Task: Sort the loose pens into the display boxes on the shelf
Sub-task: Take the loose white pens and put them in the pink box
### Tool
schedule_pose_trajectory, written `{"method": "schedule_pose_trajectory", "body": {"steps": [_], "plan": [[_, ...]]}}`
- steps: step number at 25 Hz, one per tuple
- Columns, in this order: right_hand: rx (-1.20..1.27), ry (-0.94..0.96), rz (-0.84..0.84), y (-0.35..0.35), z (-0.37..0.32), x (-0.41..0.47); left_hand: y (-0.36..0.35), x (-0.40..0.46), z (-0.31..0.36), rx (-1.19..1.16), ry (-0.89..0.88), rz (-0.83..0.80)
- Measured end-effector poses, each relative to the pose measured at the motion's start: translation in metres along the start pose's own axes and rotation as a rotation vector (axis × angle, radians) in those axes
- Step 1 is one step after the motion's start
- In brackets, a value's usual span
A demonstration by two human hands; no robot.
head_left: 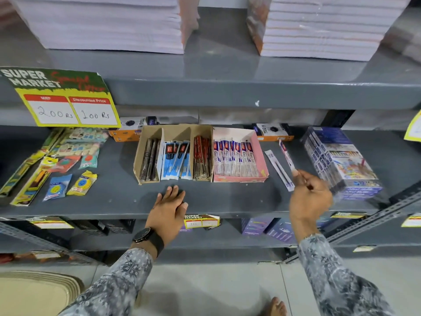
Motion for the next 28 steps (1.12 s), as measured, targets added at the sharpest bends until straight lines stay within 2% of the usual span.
{"method": "schedule_pose_trajectory", "body": {"steps": [2,3,5,7,9,13,17,19,20,22,23,25,26,28], "plan": [[0.122,-0.011,-0.082,-0.009,-0.014,-0.017,0.007,0.002,0.001,-0.105,0.058,-0.008],[0.21,-0.083,-0.163,-0.02,-0.015,-0.025,0.014,0.001,0.0,-0.198,0.103,0.01],[0.38,-0.31,-0.465,-0.053,-0.018,-0.047,0.025,-0.003,-0.003,-0.543,0.225,0.055],[0.349,-0.41,-0.792,-0.078,-0.024,-0.072,0.024,-0.006,-0.002,-0.985,0.324,-0.004],[0.178,-0.339,-0.966,-0.088,-0.028,-0.083,0.019,-0.01,0.006,-1.229,0.381,-0.113],[0.032,-0.277,-0.97,-0.094,-0.028,-0.087,0.008,-0.017,0.013,-1.308,0.381,-0.141],[0.138,-0.326,-0.98,-0.089,-0.029,-0.095,0.005,-0.015,0.011,-1.289,0.367,-0.103],[0.22,-0.286,-0.939,-0.086,-0.039,-0.093,0.009,-0.011,0.011,-1.235,0.327,-0.051],[0.265,-0.219,-0.84,-0.082,-0.046,-0.082,0.013,-0.009,0.01,-1.116,0.29,0.0],[0.28,0.001,-0.556,-0.067,-0.064,-0.054,0.022,-0.007,0.007,-0.642,0.194,0.115],[0.219,0.141,-0.422,-0.061,-0.076,-0.043,0.02,-0.007,0.008,-0.39,0.135,0.118],[-0.048,0.442,-0.274,-0.065,-0.1,-0.034,0.003,-0.009,0.012,-0.049,0.006,0.062],[-0.204,0.555,-0.307,-0.08,-0.105,-0.036,-0.005,-0.01,0.014,0.064,-0.058,0.049],[-0.45,0.607,-0.566,-0.118,-0.096,-0.05,-0.013,-0.013,0.014,0.181,-0.104,0.059]]}}
Point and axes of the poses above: each hand's wrist, its own x-axis towards the middle knuckle, its own y-axis out of the back of the hand, z = x × y, the point moved 9 cm from there along x, towards the middle knuckle, and after that the axes turned 3 degrees about y, right-handed, at the moved point
